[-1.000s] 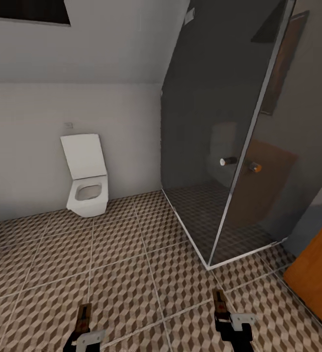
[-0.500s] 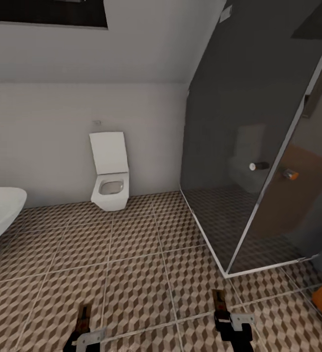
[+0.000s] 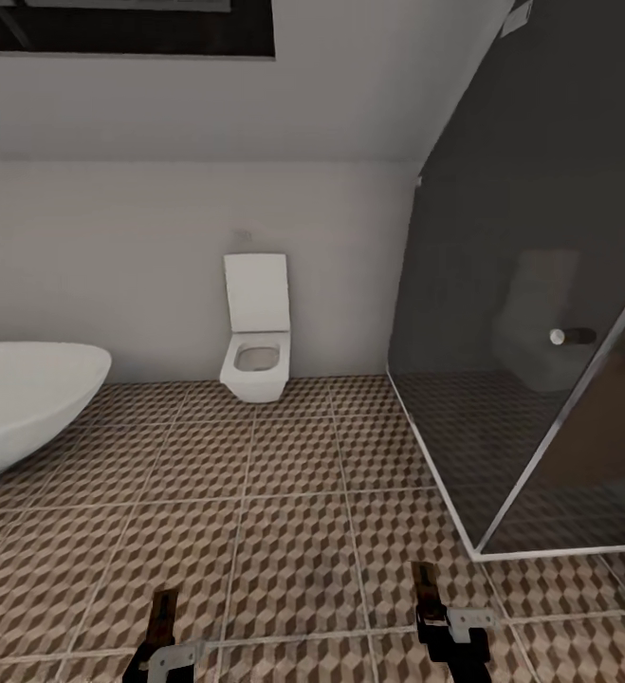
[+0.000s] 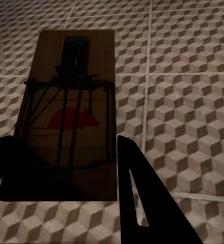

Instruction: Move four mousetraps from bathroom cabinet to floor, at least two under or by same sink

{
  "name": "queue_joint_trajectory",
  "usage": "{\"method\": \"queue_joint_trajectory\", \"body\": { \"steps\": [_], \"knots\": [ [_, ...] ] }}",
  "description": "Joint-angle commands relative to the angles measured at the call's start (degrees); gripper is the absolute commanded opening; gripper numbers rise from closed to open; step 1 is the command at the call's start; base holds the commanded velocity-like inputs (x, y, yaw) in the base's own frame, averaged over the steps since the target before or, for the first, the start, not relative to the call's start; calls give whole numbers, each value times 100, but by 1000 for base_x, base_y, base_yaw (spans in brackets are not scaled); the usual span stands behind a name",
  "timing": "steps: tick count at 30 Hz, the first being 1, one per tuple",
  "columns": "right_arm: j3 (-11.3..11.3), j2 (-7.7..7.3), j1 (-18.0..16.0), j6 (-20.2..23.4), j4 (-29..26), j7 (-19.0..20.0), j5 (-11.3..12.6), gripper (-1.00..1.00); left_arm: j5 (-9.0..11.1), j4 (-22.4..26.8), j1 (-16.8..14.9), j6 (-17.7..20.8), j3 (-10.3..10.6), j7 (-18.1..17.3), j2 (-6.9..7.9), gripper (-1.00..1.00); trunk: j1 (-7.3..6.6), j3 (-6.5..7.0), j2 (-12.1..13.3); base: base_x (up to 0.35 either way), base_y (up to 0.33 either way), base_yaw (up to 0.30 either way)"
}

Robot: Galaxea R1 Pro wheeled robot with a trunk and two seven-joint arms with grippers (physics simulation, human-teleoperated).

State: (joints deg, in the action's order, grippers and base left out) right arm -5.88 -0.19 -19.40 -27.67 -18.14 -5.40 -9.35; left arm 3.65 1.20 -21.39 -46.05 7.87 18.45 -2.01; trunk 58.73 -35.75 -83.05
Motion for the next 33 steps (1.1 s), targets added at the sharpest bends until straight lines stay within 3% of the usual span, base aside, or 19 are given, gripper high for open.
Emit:
{"method": "queue_joint_trajectory", "body": {
  "steps": [1,33],
  "knots": [
    [-28,2,-3,-19,3,-1,-41,-100,21,-6,-5,-9,49,44,-2,-100,0,-5,-3,0,0,288],
    [-28,2,-2,-26,3,1,-41,-100,13,-6,-5,-9,55,44,-2,-100,0,-5,-3,0,0,288]
  ]
}}
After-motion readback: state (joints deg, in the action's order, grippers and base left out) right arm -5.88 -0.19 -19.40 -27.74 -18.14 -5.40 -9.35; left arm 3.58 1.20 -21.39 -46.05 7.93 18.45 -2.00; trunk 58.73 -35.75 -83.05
